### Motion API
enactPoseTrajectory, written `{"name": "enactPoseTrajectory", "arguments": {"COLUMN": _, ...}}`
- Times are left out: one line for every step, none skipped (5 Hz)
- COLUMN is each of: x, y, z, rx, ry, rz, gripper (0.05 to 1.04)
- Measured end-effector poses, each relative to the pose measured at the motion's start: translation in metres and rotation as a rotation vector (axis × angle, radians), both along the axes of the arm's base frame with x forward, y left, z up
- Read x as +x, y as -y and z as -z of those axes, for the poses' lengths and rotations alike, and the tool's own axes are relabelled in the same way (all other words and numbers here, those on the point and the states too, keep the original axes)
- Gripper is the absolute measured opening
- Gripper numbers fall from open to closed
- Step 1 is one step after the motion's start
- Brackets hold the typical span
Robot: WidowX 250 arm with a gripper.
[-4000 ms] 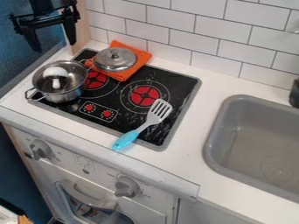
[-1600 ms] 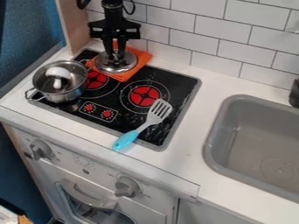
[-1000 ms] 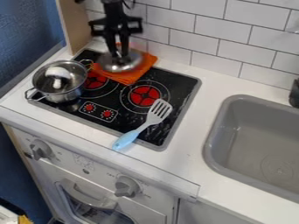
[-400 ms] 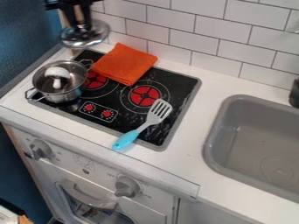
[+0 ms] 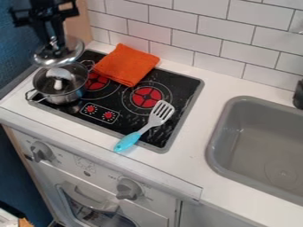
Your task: Place the silver lid on the silver pot
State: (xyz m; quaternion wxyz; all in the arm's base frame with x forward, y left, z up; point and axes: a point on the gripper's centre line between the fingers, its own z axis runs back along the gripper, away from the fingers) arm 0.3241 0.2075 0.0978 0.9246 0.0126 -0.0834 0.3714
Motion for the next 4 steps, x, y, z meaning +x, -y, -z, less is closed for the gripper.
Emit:
{"name": "enactPoseTrajectory", "arguments": {"x": -0.005, "y": -0.005, "z": 0.013, "rx": 0.021, "ry": -0.032, "rz": -0.013, "gripper": 0.28}}
{"name": "enactPoseTrajectory", "arguments": {"x": -0.007, "y": -0.005, "z": 0.039, "rx": -0.012, "ry": -0.085, "rz": -0.019, "gripper": 0.28}}
{"name": "enactPoseTrajectory", "arguments": {"x": -0.005, "y": -0.011, "z": 0.049, "rx": 0.008, "ry": -0.095, "rz": -0.036, "gripper": 0.28}}
{"name": "enactPoseTrajectory", "arguments": {"x": 0.001, "y": -0.014, "z": 0.055, "rx": 0.009, "ry": -0.093, "rz": -0.033, "gripper": 0.28}}
